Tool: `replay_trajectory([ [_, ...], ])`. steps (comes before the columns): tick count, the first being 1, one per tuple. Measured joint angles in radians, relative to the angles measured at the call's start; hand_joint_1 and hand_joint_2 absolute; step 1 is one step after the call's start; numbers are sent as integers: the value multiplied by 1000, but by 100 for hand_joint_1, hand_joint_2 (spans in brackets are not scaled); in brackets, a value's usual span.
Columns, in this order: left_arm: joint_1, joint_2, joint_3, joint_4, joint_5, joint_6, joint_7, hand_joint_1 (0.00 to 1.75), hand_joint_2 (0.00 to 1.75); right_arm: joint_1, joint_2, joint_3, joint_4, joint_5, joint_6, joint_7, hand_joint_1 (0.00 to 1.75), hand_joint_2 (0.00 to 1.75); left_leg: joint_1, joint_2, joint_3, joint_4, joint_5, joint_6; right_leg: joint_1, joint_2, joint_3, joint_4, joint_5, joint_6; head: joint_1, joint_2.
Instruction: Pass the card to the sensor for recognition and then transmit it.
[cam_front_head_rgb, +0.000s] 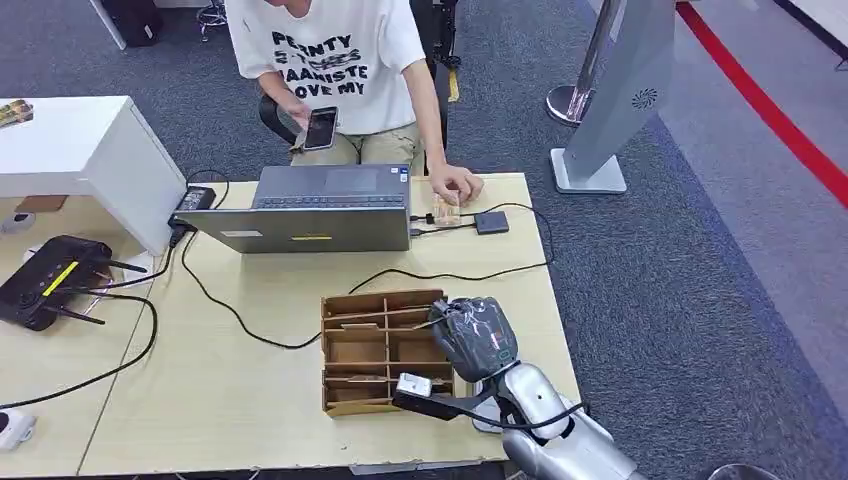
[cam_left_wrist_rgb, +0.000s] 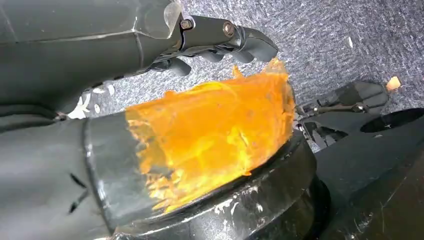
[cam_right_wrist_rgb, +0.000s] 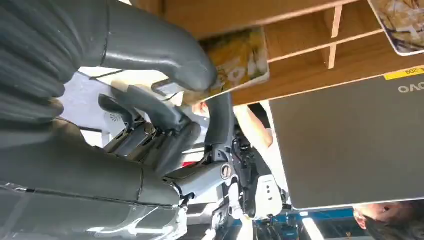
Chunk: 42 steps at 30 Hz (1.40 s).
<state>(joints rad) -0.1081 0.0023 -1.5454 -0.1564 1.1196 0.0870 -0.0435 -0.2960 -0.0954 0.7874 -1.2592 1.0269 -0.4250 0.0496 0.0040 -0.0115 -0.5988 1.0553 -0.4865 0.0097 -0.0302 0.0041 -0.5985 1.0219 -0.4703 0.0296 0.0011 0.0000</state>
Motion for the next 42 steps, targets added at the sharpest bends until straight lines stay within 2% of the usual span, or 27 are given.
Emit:
replay_trajectory([
  [7, 0, 0, 0, 0, 0, 0, 0, 0, 0, 0, 0, -6, 5, -4, 6, 2, 175, 175, 0, 0, 0, 0, 0, 0, 0, 0, 0, 0, 0, 0, 0, 0],
  [13, 0, 0, 0, 0, 3, 0, -5, 0, 0, 5, 0, -37, -30, -182, 55, -62, 175, 175, 0, 0, 0, 0, 0, 0, 0, 0, 0, 0, 0, 0, 0, 0],
  [18, 0, 0, 0, 0, 3, 0, -6, 0, 0, 6, 0, -39, -34, -193, 57, -65, 175, 175, 0, 0, 0, 0, 0, 0, 0, 0, 0, 0, 0, 0, 0, 0],
  [20, 0, 0, 0, 0, 6, 0, -8, 0, 0, 8, 0, -56, -65, -241, 71, -82, 175, 175, 0, 0, 0, 0, 0, 0, 0, 0, 0, 0, 0, 0, 0, 0],
  [22, 1, 1, 0, 0, 14, 0, -12, 0, 0, 26, -3, -98, -145, -393, 101, -132, 175, 175, 0, 0, 0, 0, 0, 0, 0, 0, 0, 0, 0, 0, 0, 0],
  [27, 1, 1, 0, 0, 23, 3, -20, 0, 0, 44, -16, -144, -235, -501, 114, -175, 175, 175, 0, 0, 0, 0, 0, 0, 0, 0, 0, 0, 0, 0, 0, 0],
  [33, 2, 2, 0, 0, 28, 3, -23, 0, 0, 52, -28, -179, -327, -584, 134, -211, 175, 175, 0, 0, 0, 0, 0, 0, 0, 0, 0, 0, 0, 0, 0, 0],
  [42, 1, 2, 0, 0, 16, 8, -29, 0, 0, 23, -28, -177, -356, -609, 154, -221, 175, 175, 0, 0, 0, 0, 0, 0, 0, 0, 0, 0, 0, 0, 0, 0],
])
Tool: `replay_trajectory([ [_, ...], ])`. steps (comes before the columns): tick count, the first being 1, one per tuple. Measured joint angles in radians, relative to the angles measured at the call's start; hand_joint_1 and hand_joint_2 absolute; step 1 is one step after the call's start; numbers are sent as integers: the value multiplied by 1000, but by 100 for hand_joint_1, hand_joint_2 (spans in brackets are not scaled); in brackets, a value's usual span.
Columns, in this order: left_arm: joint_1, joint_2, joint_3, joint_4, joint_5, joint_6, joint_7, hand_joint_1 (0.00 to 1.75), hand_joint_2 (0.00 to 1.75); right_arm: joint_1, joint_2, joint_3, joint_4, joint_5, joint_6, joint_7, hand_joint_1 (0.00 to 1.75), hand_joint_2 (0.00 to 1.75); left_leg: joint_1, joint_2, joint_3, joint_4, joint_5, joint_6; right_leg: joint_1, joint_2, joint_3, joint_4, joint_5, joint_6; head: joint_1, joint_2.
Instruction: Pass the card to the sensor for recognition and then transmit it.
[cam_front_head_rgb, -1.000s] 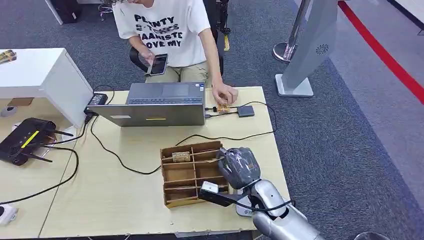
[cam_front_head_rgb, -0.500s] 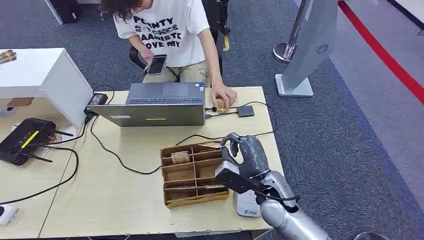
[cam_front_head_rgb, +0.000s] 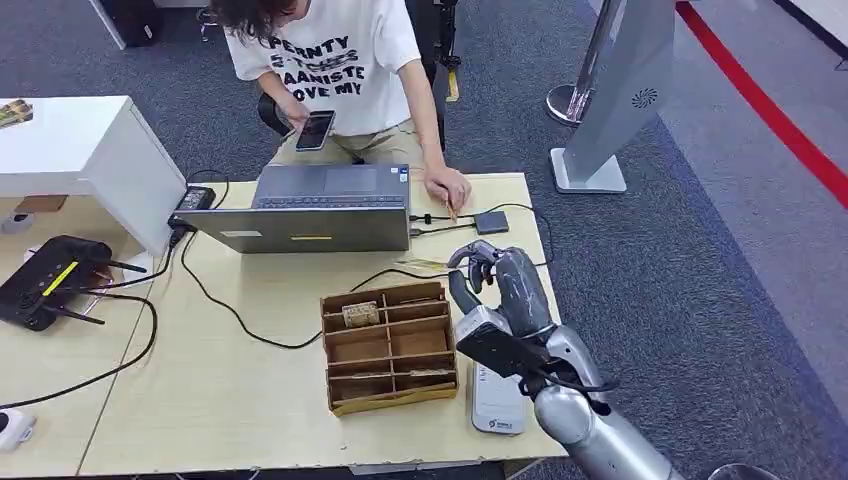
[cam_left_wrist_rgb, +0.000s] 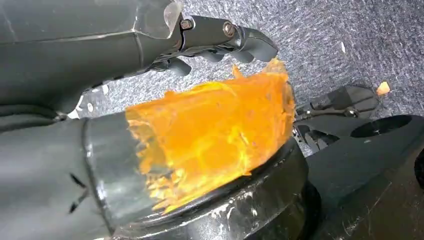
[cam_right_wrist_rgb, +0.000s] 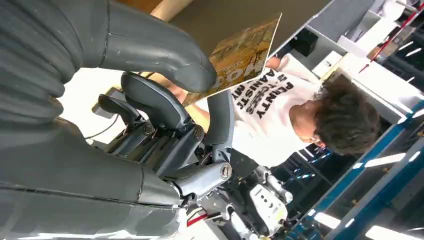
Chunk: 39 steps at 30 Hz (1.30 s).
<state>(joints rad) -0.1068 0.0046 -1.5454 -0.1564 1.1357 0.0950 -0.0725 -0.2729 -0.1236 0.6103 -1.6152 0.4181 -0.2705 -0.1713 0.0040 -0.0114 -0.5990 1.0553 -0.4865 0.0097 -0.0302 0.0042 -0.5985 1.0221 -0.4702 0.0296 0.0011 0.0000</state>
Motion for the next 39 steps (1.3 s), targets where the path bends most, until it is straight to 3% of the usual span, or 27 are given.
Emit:
replay_trajectory([
  [9, -3, 0, 0, 0, -44, -5, 0, 0, 0, -141, 43, 21, 69, -18, 32, 34, 175, 175, 0, 0, 1, 0, 1, 0, 0, -1, 0, 0, 1, -1, 0, 0],
  [23, -3, 0, 0, 0, -62, -6, 0, 0, 0, -177, 63, 37, 109, -20, 32, 45, 175, 175, 0, 0, 0, 0, 1, 0, 0, 0, 0, 0, 1, -1, 0, 0],
  [39, -35, 0, 0, 0, -161, -22, 35, 0, 0, -405, 211, 37, 370, 76, -30, 138, 175, 175, 0, 0, 0, 0, 3, -1, 1, 0, 0, 1, 2, -3, 0, 0],
])
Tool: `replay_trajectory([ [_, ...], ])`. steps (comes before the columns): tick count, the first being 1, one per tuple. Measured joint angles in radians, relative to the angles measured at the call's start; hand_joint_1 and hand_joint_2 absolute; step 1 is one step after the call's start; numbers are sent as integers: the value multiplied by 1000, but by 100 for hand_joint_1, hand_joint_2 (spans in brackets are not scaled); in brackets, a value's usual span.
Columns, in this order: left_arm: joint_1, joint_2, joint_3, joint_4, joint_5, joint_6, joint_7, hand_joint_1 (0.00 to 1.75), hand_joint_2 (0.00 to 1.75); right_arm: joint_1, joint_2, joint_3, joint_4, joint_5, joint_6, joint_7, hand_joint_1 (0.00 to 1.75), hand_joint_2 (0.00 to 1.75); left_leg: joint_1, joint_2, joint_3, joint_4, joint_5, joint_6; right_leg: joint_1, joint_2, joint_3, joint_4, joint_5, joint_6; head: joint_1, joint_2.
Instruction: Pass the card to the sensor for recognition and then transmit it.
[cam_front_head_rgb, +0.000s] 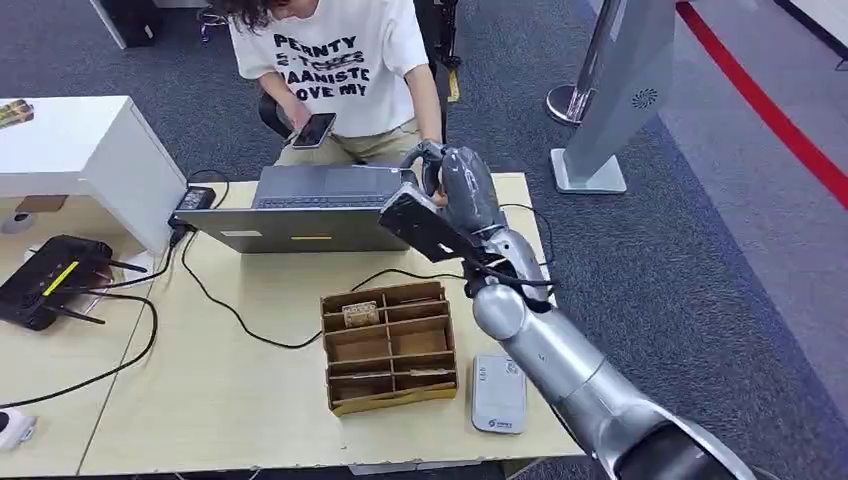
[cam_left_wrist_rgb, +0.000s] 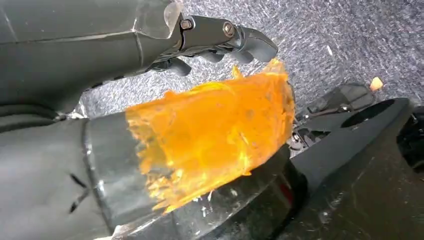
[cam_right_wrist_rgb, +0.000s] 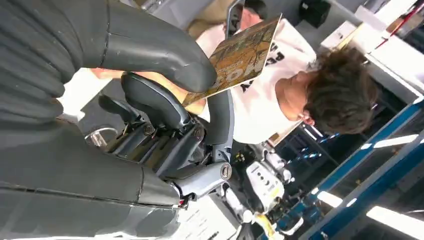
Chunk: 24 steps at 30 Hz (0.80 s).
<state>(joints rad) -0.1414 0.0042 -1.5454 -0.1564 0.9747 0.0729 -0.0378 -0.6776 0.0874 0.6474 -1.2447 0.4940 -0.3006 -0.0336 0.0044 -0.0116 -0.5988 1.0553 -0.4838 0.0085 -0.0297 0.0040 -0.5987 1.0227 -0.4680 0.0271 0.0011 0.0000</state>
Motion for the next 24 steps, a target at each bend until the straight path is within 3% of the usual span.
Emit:
replay_trajectory([
  [12, -6, -2, 0, 0, -17, -5, 6, 0, 0, -35, 58, 0, 102, 41, -12, 9, 175, 175, 0, 0, 0, 0, 0, 0, 0, 0, 0, 0, 0, 0, 0, 0],
  [24, -6, -4, 0, 0, -18, -5, 6, 0, 0, -37, 71, 0, 136, 65, -11, 5, 175, 175, 0, 0, 0, 0, 0, 0, 0, 0, 0, 0, 0, 0, 0, 0],
])
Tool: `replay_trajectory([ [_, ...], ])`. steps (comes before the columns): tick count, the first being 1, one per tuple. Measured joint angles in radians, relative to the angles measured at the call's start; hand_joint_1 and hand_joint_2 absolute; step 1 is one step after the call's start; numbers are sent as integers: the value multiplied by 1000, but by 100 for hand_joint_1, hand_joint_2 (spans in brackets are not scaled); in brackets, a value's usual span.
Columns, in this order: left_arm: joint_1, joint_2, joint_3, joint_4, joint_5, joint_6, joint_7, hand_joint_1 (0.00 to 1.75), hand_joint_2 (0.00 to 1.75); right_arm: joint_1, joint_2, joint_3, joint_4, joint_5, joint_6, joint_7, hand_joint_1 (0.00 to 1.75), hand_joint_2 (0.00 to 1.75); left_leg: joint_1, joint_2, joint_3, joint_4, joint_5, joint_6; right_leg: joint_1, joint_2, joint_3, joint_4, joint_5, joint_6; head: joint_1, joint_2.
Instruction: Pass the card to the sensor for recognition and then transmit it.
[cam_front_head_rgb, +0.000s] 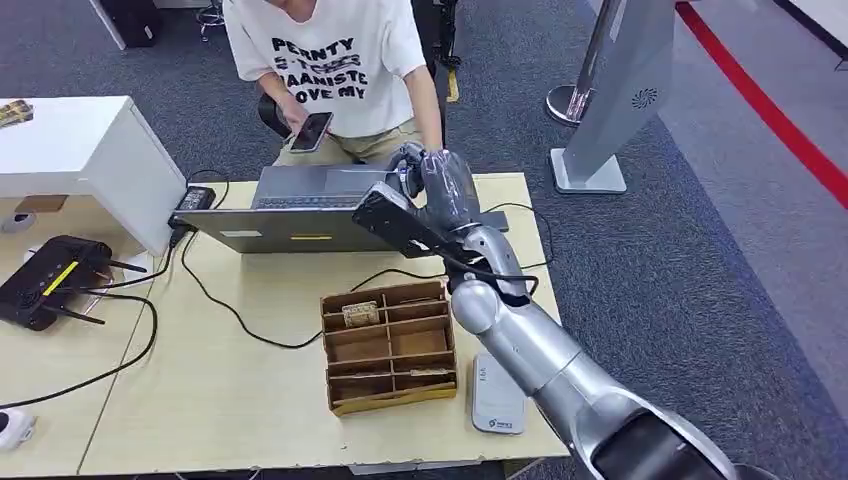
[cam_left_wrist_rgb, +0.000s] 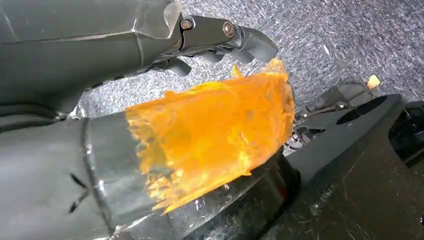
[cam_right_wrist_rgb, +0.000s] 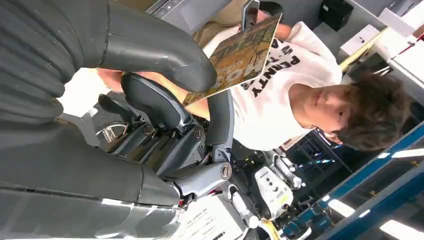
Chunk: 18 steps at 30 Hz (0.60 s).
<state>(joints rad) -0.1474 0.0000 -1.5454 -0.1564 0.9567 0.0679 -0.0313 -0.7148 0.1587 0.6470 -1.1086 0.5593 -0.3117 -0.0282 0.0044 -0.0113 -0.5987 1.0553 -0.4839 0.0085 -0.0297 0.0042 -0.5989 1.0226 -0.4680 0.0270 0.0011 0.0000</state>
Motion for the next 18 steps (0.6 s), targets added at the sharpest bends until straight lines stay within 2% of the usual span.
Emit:
replay_trajectory([
  [18, -1, -3, 0, 0, -6, 0, 0, 0, 0, 2, 6, 0, 29, 11, 1, 0, 175, 175, 0, 0, 0, 0, 0, 0, 0, 0, 0, 0, 0, 0, 0, 0],
])
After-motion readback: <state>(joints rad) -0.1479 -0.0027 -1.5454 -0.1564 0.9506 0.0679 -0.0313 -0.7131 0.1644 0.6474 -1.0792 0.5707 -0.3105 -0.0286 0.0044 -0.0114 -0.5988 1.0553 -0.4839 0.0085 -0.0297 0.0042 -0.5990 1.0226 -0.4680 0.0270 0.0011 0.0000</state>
